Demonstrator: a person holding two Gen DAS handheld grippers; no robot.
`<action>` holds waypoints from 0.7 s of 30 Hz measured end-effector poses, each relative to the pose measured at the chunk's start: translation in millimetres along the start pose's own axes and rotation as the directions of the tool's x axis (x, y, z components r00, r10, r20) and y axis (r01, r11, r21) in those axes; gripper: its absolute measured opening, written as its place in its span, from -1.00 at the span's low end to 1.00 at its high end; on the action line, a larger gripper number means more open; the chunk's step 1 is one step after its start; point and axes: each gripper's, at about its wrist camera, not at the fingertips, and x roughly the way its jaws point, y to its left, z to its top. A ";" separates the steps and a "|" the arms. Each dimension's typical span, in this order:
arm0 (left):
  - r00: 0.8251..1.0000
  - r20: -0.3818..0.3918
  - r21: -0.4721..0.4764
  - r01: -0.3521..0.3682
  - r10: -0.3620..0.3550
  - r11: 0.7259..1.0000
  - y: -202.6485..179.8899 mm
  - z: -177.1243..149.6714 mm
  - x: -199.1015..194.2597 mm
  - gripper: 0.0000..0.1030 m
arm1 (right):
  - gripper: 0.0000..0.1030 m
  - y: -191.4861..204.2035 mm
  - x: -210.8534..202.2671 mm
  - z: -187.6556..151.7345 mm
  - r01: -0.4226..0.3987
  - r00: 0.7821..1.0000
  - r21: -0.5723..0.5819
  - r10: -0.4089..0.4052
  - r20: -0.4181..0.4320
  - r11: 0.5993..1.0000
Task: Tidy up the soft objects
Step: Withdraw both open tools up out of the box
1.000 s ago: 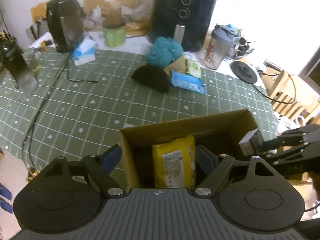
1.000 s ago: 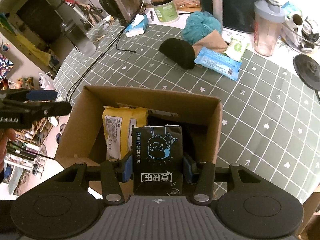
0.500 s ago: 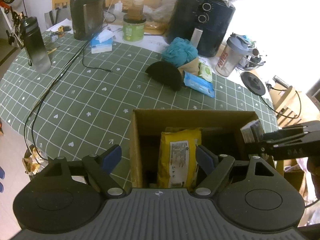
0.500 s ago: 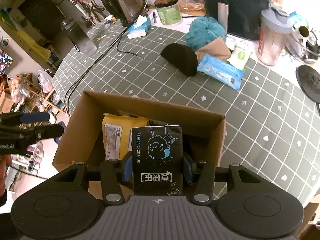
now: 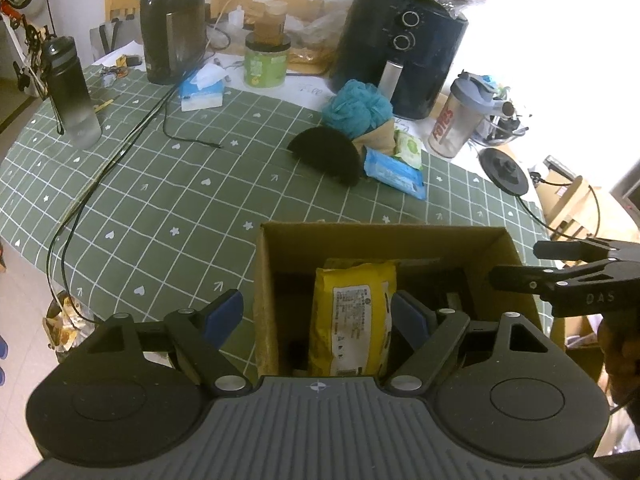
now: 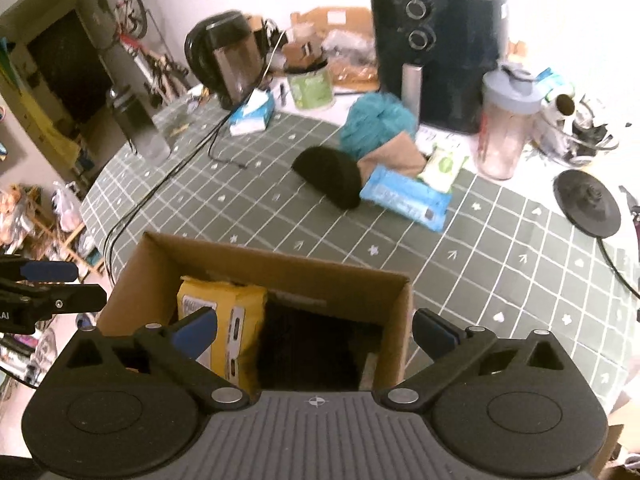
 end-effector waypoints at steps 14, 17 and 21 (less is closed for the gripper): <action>0.999 0.044 0.047 0.009 -0.011 0.999 -15.9 10.1 1.7 0.58 | 1.00 5.9 -24.2 -19.6 0.099 0.984 -0.037 -0.092 0.153 0.994; 0.998 0.055 0.052 0.007 -0.010 0.999 -17.9 12.2 1.4 0.58 | 1.00 2.8 -25.5 -20.1 0.106 0.983 -0.023 -0.101 0.156 0.994; 0.998 0.060 0.056 0.008 -0.012 0.998 -19.2 13.6 2.0 0.58 | 1.00 0.2 -26.4 -20.7 0.112 0.981 -0.002 -0.110 0.159 0.994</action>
